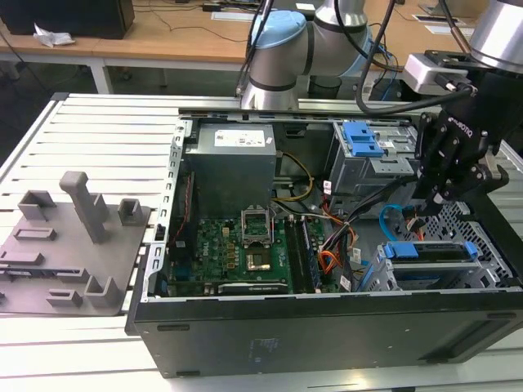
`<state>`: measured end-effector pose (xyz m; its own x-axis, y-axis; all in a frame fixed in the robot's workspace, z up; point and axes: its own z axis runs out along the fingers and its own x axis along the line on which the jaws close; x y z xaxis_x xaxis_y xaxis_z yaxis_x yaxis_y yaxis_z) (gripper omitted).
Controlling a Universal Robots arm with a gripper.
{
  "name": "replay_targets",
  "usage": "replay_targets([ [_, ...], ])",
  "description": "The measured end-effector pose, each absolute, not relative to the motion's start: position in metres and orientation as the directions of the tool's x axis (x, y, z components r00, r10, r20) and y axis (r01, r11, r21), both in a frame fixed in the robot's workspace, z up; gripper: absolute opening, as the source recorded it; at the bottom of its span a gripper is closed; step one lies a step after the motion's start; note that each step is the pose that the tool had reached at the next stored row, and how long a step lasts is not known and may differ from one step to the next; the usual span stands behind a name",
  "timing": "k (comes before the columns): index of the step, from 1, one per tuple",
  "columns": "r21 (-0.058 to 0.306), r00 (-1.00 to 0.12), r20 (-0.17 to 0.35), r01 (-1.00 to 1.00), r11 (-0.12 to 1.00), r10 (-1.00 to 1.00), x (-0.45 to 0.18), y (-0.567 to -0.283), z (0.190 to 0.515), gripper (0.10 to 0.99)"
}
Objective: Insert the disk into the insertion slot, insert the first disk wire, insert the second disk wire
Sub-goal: 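Insert the first disk wire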
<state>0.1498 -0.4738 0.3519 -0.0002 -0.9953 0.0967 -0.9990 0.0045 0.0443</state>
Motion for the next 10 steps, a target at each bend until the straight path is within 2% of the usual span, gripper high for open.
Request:
replay_targets([
  [7,0.044,0.000,0.108,-0.999,0.005,-0.994,0.1499,-0.4749,0.3490,0.361],
  [8,0.044,0.000,0.109,-0.999,0.005,-0.994,0.1499,-0.4750,0.3489,0.345],
  [10,0.044,0.000,0.112,-0.999,0.005,-0.994,0.1499,-0.4750,0.3490,0.216],
])
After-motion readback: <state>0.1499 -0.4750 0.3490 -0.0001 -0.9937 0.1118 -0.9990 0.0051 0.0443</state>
